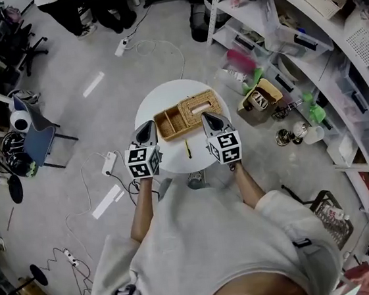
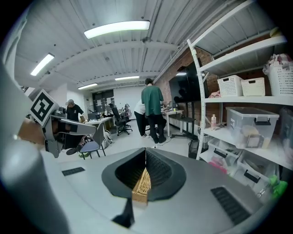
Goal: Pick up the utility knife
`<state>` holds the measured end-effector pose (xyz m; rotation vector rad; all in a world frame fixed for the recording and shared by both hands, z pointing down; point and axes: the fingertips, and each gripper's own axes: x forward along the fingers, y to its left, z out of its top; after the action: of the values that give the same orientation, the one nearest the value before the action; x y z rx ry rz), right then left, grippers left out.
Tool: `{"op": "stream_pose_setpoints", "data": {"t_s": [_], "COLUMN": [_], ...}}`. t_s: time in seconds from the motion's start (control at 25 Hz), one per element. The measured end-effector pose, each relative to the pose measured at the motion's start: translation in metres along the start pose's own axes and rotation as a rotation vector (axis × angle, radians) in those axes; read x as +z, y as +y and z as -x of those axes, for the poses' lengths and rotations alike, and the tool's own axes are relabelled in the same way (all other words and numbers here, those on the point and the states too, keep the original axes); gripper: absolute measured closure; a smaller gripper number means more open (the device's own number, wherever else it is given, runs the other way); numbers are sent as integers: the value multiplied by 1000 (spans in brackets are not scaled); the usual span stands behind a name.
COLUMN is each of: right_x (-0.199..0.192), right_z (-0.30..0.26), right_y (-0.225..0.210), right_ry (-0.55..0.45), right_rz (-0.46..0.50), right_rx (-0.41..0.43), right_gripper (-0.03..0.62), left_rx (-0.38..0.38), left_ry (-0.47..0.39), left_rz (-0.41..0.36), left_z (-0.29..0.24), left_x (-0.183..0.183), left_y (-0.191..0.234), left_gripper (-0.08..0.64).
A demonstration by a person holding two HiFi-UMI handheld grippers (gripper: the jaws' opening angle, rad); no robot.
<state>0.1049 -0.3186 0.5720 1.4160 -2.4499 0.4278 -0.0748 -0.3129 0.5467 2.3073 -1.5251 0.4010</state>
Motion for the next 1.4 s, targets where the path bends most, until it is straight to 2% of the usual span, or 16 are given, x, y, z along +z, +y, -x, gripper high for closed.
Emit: {"op": "stream_pose_setpoints", "data": {"t_s": [0.36,0.84,1.4], "right_x": [-25,-77,-151], "right_z": [0,7,24], "right_y": [8,43,72], "right_ry": [62,180,326], "right_rz": [-23,-56,-111], "right_rx": [-7,-21,-37], "right_gripper": [561,560,561], "left_rx": [-21,-58,-105], "left_ry": [40,133,243], "left_rz": [20,67,118], "left_z": [-6,8,20], "left_x": [-19,-73,-135], "left_y": [3,19,16], "left_gripper": [540,540,540]}}
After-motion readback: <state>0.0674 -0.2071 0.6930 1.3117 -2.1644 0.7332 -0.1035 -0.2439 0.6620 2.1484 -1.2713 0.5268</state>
